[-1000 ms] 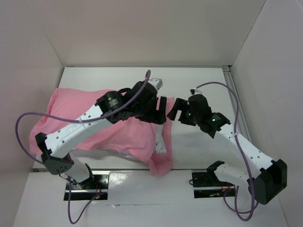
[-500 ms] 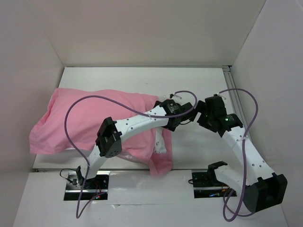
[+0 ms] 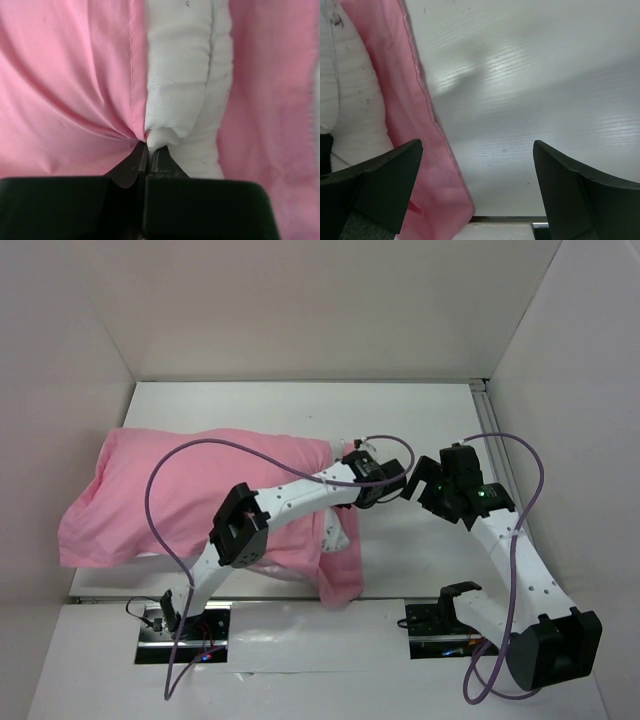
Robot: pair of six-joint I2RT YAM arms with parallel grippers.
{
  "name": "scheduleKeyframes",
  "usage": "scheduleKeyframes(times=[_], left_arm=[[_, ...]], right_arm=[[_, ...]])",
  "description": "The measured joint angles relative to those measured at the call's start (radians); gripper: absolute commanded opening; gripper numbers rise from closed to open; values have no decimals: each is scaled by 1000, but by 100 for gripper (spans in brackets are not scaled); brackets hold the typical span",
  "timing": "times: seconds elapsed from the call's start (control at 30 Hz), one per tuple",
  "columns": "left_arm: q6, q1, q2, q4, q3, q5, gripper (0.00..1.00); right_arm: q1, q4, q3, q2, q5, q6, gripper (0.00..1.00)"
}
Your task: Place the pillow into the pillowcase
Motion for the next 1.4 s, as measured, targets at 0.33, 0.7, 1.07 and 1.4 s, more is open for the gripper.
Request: scheduleKeyframes(times=[0.33, 0.7, 1.07, 1.4], left_arm=[[140, 269, -579, 183, -63, 447, 0], [166, 439, -885, 309, -253, 709, 0], [162, 465, -881, 350, -335, 826, 0], [157, 481, -922, 359, -348, 867, 0]], right_arm=[[24, 139, -1, 18, -174, -24, 93], [463, 455, 92, 245, -185, 72, 87], [594, 459, 174, 312, -12, 93, 80], [658, 624, 193, 573, -59, 97, 89]])
